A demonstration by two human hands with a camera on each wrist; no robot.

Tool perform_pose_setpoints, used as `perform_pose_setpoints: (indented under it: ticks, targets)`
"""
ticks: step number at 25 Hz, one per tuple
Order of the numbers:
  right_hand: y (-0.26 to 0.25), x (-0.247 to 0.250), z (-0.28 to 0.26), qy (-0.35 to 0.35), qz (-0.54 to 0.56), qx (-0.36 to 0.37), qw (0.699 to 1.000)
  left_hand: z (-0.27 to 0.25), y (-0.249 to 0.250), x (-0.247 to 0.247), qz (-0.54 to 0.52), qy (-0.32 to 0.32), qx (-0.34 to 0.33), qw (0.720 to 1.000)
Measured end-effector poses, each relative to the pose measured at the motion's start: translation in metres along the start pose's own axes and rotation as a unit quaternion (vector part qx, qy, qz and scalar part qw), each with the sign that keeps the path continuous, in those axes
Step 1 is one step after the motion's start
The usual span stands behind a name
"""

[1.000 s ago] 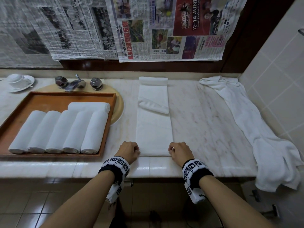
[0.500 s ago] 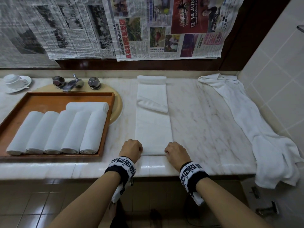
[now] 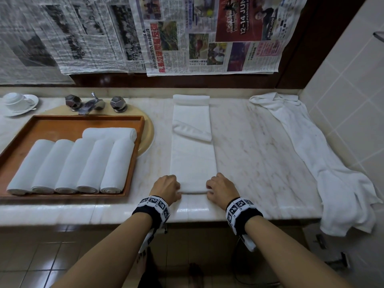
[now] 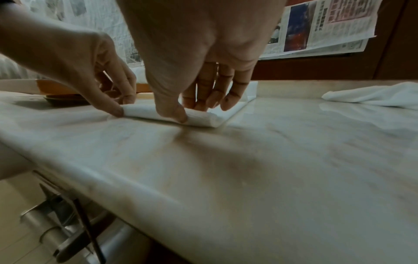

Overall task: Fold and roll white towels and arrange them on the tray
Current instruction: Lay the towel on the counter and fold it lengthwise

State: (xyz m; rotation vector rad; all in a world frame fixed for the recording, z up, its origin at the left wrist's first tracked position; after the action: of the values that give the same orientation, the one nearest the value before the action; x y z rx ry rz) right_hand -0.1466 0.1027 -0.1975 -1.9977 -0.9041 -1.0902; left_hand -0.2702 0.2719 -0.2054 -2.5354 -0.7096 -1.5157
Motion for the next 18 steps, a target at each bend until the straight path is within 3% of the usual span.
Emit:
perform_pose_setpoints:
  ticks: [7,11,15,18]
  targets:
    - [0.003,0.000,0.002,-0.031,0.003,-0.006,0.999,-0.008,0.004,0.000,0.056,0.018,-0.023,0.998]
    - [0.006,0.005,0.003,-0.057,-0.014,0.000,0.998,-0.009,-0.003,0.004,0.089,-0.011,-0.042,0.995]
    - [0.006,0.012,-0.004,-0.074,0.035,-0.001,0.997,-0.007,-0.005,0.010,0.060,-0.076,-0.044,0.994]
    - [0.006,0.015,-0.004,-0.077,0.070,-0.019,0.994,-0.006,-0.007,0.018,0.002,-0.077,-0.027,0.997]
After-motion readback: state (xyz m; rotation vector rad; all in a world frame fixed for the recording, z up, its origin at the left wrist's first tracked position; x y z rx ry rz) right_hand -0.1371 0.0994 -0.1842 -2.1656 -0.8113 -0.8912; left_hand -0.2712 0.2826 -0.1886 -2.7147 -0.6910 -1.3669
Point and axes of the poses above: each hand's wrist, its own z-axis towards the middle knuckle, its own x-axis out of the back of the hand, y = z × x, the point moved 1 cm from there along z, towards the middle knuckle, and after that the axes turned 14 degrees about -y, right-handed, at the moved point
